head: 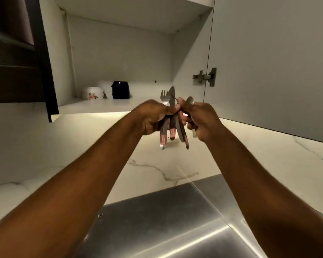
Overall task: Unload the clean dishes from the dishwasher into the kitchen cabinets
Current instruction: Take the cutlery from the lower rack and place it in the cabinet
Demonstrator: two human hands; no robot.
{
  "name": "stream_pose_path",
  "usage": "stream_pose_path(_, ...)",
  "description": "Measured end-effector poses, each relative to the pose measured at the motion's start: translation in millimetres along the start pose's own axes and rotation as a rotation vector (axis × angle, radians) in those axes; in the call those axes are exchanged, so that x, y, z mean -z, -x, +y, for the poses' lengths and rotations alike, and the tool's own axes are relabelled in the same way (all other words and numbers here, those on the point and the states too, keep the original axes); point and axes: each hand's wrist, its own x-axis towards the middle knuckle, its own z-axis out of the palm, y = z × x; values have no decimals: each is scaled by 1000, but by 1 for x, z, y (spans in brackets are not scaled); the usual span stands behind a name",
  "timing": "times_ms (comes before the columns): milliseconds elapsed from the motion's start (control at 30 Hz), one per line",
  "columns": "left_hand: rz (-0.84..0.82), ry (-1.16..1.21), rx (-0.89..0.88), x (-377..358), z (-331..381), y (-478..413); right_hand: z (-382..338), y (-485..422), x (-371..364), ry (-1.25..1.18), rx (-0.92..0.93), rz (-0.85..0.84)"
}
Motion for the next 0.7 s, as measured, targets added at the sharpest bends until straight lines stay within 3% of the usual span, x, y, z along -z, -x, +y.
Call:
stream_pose_path(233,86,-14,-28,29,45,-71,-33,-80,-23,-2,62,-31)
stream_pose_path(567,230,-41,54,48,61,-179,-21,-199,-42,-57,0,-53)
stream_pose_path(700,274,-66,113,59,53,-215,-12,-233,-45,151,-64,-138)
